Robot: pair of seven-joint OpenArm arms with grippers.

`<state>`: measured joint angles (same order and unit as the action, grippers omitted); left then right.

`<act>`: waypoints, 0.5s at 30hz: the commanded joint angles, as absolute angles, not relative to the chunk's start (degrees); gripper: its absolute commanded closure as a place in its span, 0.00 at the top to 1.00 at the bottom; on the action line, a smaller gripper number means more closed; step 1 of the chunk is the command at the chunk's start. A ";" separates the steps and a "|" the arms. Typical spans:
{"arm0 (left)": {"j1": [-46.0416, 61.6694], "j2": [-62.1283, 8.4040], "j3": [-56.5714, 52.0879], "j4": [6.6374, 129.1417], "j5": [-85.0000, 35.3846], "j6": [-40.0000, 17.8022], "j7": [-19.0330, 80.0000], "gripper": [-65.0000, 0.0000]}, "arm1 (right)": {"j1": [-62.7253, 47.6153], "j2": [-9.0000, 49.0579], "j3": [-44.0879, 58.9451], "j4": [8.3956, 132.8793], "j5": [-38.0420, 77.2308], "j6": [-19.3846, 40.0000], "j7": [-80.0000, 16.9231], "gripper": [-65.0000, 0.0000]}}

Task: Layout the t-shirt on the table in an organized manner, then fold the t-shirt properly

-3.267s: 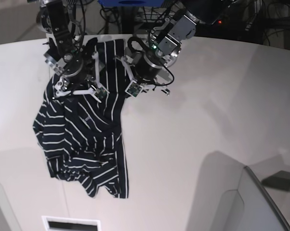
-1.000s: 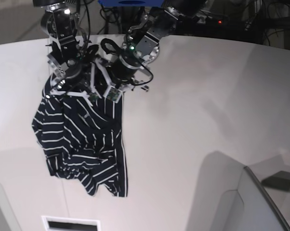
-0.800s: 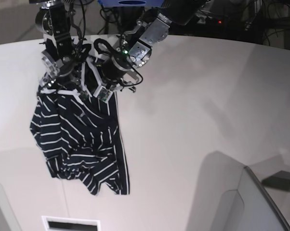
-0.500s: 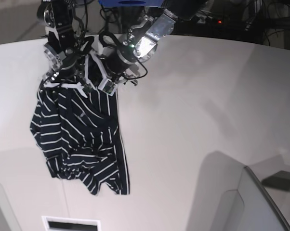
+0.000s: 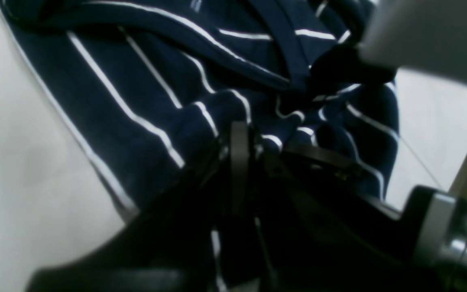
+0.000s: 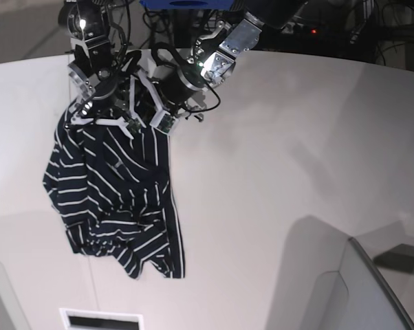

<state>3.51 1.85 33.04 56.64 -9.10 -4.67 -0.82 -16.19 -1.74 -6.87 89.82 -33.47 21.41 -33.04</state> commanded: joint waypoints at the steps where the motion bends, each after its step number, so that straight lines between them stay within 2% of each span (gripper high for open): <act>1: 4.00 -2.95 31.69 53.85 0.84 6.37 9.45 0.00 | -14.90 -1.36 -6.46 94.90 -31.34 22.20 -32.13 0.52; 10: 4.97 -5.05 31.69 53.85 0.75 6.37 9.71 0.00 | -14.55 -1.36 -6.99 101.85 -31.25 22.73 -38.64 0.52; 15: 6.02 -6.11 31.69 53.85 0.84 6.37 9.71 0.00 | -13.67 -1.36 -6.81 100.44 -31.16 22.73 -38.81 0.52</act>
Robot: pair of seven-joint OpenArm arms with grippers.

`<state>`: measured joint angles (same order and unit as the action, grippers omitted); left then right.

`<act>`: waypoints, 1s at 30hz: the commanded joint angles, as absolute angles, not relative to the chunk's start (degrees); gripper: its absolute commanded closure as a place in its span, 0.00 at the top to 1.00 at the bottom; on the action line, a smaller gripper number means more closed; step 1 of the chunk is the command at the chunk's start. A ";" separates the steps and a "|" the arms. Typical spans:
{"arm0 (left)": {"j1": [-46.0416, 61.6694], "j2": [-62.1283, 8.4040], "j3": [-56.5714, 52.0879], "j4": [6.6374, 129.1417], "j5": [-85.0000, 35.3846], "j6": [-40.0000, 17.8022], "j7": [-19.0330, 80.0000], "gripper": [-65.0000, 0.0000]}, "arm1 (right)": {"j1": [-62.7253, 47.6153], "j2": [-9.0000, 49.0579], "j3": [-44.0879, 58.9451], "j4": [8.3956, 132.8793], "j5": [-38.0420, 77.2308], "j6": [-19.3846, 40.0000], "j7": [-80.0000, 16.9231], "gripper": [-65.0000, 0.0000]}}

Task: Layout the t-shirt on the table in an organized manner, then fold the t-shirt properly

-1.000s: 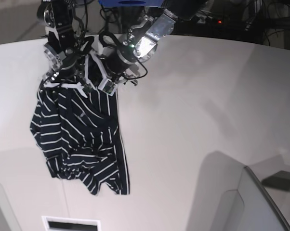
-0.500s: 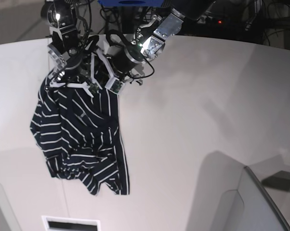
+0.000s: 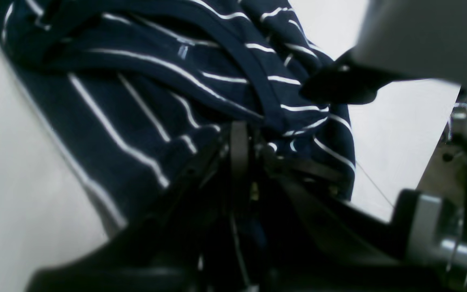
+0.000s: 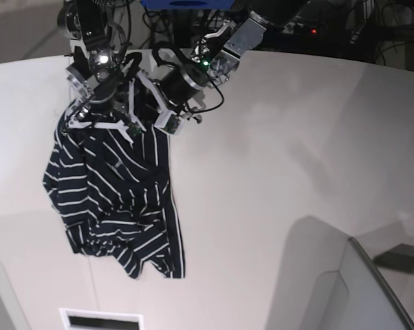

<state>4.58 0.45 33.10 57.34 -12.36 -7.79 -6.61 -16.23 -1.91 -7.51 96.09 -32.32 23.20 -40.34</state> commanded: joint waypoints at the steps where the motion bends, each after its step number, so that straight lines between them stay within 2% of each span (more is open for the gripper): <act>1: 6.02 -6.20 31.69 53.85 0.84 6.37 9.71 0.00 | -13.32 -1.36 -6.64 99.12 -31.16 22.73 -38.73 0.52; 9: 8.40 -6.55 30.73 56.48 0.66 6.37 9.45 0.00 | -12.79 -0.48 -6.37 94.90 -31.25 22.29 -35.38 0.52; 13: 12.18 -4.53 18.07 65.54 0.75 6.37 9.45 0.00 | -12.79 -0.66 -6.81 93.67 -30.99 22.29 -35.30 0.52; 16: 12.09 -1.71 12.62 70.73 1.27 6.20 9.80 0.00 | -12.70 -0.75 -6.99 92.62 -30.99 22.29 -35.30 0.52; 22: 6.90 1.54 12.70 73.10 1.36 6.37 9.98 0.00 | -12.88 -2.33 -8.57 93.67 -31.25 22.20 -35.47 0.52; 30: 8.84 1.10 12.35 79.08 1.10 6.20 13.32 0.00 | -14.20 -2.24 -5.76 96.75 -31.25 22.20 -35.56 0.52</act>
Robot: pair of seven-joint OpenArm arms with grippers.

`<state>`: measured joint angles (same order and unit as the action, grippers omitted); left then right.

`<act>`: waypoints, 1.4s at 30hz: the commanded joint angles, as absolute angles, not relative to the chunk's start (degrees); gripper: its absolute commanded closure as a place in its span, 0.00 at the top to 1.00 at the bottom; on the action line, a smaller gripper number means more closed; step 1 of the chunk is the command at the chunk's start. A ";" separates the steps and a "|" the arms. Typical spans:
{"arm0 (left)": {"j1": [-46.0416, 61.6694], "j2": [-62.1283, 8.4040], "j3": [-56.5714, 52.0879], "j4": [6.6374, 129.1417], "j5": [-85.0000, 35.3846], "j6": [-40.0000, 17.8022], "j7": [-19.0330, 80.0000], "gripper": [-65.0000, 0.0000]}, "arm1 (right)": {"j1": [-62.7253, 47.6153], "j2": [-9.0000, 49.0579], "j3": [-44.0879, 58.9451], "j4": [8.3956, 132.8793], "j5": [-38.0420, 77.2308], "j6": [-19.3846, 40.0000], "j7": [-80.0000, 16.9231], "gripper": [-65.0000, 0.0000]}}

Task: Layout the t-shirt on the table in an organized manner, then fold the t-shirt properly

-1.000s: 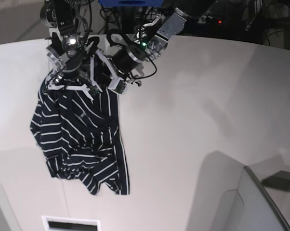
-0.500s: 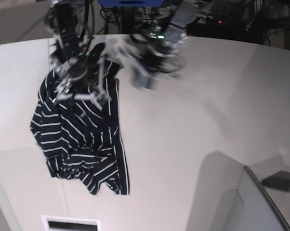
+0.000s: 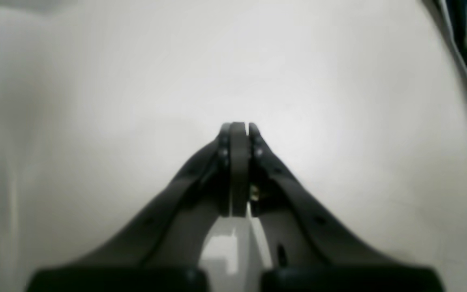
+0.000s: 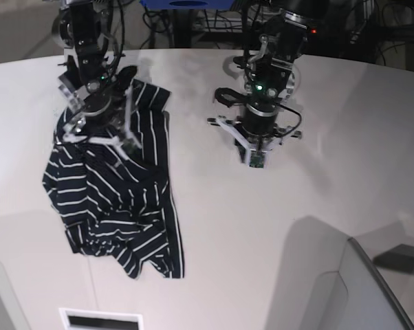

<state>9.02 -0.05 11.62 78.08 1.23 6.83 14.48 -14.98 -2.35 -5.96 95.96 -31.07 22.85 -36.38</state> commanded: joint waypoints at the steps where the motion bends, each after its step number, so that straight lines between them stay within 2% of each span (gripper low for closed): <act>1: 9.19 1.10 12.26 79.69 1.27 6.20 13.32 0.00 | -14.20 -2.24 -5.23 96.40 -31.25 22.20 -35.56 0.52; 16: 15.96 -4.62 12.09 80.31 0.84 6.29 13.14 0.00 | -13.58 -2.24 -4.70 89.27 -31.16 22.11 -33.54 0.52; 21: 16.13 -4.62 12.09 80.31 0.84 6.29 13.05 0.00 | -13.49 -2.24 -3.47 87.43 -31.16 19.12 -31.52 0.52; 40: 15.78 -4.62 12.09 79.69 0.84 6.29 13.05 0.00 | -13.23 -2.24 -3.21 90.86 -31.25 19.30 -33.01 0.52; 42: 15.78 -4.62 12.09 79.69 0.84 6.29 13.05 0.00 | -13.23 -2.24 -3.21 89.98 -31.25 19.30 -33.01 0.47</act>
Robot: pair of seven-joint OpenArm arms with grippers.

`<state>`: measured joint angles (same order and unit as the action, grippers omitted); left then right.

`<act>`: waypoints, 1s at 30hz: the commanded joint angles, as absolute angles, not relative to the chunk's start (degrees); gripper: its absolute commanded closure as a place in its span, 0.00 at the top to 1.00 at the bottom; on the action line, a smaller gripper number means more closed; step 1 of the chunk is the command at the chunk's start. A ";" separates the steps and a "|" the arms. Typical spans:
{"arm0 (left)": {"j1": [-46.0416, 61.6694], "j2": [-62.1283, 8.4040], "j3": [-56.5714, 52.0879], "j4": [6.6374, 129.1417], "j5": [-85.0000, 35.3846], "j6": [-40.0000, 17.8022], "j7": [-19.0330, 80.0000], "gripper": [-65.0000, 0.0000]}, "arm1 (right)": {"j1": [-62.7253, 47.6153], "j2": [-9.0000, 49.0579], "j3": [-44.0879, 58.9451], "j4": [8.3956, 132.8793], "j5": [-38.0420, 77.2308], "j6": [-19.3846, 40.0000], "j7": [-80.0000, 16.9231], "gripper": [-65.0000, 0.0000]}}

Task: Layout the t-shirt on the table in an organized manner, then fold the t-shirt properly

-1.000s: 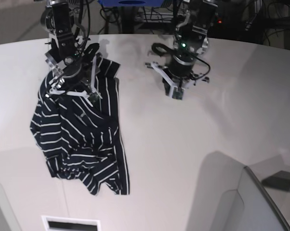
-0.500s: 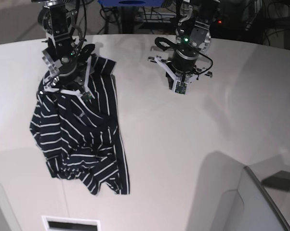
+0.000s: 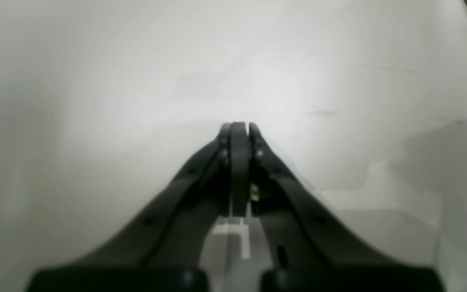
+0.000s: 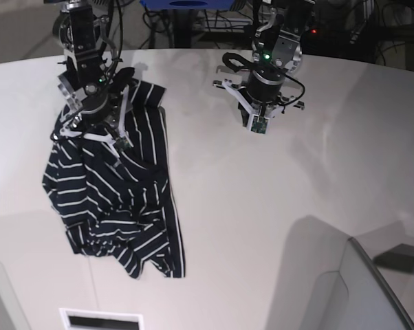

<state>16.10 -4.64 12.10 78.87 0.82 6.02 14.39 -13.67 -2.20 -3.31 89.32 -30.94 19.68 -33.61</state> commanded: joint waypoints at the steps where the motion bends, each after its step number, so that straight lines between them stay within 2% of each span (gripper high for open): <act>1: 15.69 -4.62 12.09 79.69 0.84 6.29 13.05 0.00 | -13.23 -2.24 -3.21 89.63 -31.25 19.30 -33.01 0.42; 7: 15.69 -4.62 12.09 79.60 0.84 6.29 13.05 0.00 | -12.88 -2.24 -3.21 88.40 -31.16 19.30 -33.19 0.13; 11: 15.69 -4.62 12.09 79.08 0.84 6.29 13.05 0.00 | -12.79 -2.24 -3.21 88.31 -31.16 19.30 -33.19 0.02; 21: 16.04 -2.51 13.05 81.01 0.84 6.02 13.05 0.00 | -12.70 -2.24 -3.21 92.97 -31.25 19.03 -35.12 0.00; 30: 14.64 -1.80 26.07 86.73 0.84 6.20 13.23 0.00 | -11.47 -1.01 -3.12 97.45 -31.25 19.03 -38.02 0.00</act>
